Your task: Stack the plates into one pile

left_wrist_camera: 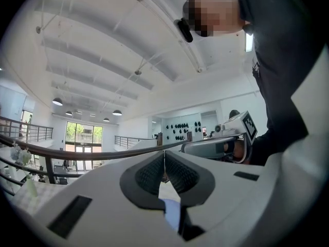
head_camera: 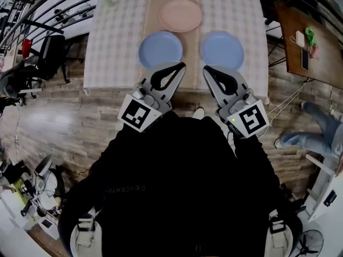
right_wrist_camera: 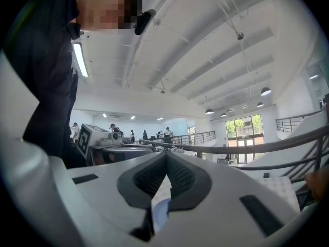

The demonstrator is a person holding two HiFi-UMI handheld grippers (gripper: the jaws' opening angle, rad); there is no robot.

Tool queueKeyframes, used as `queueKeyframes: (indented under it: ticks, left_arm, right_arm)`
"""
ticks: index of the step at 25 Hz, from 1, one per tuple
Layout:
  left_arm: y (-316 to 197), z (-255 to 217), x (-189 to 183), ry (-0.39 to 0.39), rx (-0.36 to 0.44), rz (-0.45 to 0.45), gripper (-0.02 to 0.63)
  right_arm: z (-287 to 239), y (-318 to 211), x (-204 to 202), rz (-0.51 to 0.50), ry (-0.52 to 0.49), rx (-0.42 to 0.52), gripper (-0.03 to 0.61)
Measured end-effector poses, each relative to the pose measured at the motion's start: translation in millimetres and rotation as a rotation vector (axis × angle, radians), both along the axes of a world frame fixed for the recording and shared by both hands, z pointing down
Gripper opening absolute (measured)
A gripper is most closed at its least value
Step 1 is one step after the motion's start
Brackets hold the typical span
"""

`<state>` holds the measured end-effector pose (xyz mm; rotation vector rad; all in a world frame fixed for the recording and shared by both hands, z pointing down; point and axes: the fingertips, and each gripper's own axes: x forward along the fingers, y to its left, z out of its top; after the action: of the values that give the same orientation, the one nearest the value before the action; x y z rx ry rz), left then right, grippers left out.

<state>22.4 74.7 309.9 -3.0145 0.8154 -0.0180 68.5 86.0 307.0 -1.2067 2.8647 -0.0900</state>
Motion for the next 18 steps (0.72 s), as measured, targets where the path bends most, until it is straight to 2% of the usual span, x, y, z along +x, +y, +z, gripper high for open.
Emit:
queueKeyframes:
  ticks: [18]
  left_arm:
    - [-114.8,11.5,-69.6,0.011,-0.039,0.103,0.02]
  right_arm:
    - [13.4,-113.6,-77.1,0.1,0.055,-0.073,0.008]
